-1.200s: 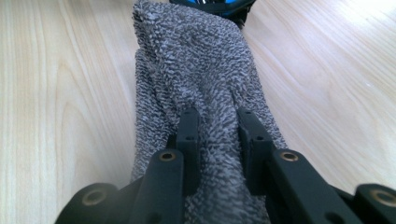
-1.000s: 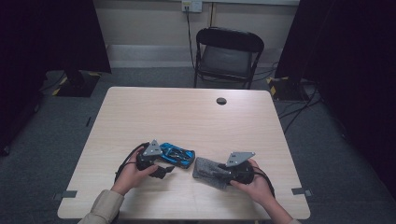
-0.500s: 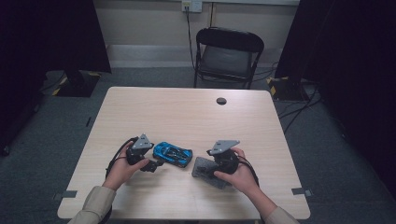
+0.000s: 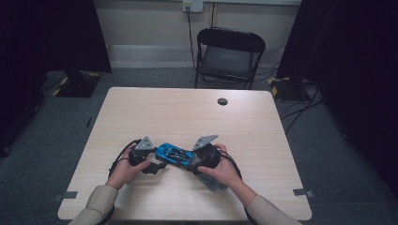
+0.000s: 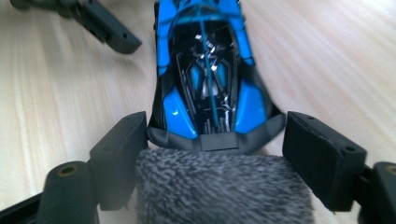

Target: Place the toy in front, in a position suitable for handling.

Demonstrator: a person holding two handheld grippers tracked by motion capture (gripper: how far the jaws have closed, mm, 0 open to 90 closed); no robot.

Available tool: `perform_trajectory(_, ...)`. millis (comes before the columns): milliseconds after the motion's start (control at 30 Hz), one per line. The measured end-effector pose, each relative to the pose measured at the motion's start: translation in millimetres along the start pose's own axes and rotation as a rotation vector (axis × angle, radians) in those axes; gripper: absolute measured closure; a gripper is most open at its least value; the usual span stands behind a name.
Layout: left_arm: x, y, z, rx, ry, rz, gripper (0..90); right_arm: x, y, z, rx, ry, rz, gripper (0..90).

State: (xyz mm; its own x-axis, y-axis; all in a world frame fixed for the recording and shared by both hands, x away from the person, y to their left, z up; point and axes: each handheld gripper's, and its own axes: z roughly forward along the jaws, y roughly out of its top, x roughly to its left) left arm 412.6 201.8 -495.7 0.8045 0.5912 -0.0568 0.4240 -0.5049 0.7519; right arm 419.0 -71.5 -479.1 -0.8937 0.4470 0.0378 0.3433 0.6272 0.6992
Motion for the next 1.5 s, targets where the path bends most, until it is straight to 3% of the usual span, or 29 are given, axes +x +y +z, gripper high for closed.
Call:
perform_trajectory(200,-1.3,1.4,1.5,-0.003,0.019,0.008,15.8,1.8,-3.0,3.8,0.006,-0.015,-0.011,21.1)
perform_trajectory(300,1.4,1.1,4.8,-0.015,0.021,-0.012,15.1,3.2,-2.5,5.0,0.007,-0.024,-0.01,21.2)
perform_trajectory(700,-4.9,2.6,9.7,0.005,0.036,0.025,14.4,2.8,1.4,17.4,0.05,-0.027,-0.027,23.7)
perform_trajectory(900,-16.0,5.1,1.1,-0.008,-0.012,0.05,16.0,5.3,-3.0,12.6,0.036,-0.038,-0.055,24.2)
perform_trajectory(1033,-28.4,9.0,-1.8,-0.005,-0.02,0.077,20.0,5.7,-7.8,6.1,0.025,-0.035,-0.067,24.3)
perform_trajectory(1100,-31.5,8.5,-0.8,0.009,0.002,0.097,22.2,5.9,-10.8,3.1,0.024,-0.034,-0.071,24.4)
perform_trajectory(1233,-27.2,3.9,0.5,-0.009,0.018,0.055,17.9,6.9,-17.5,-5.1,0.02,-0.035,-0.095,24.4)
perform_trajectory(1333,-23.0,2.2,0.8,-0.003,0.029,0.05,17.9,5.0,-22.2,-10.7,0.02,-0.015,-0.107,24.5)
perform_trajectory(1500,-21.1,4.0,7.0,0.002,0.011,0.052,17.9,2.7,-29.7,-18.1,0.018,-0.002,-0.12,24.5)
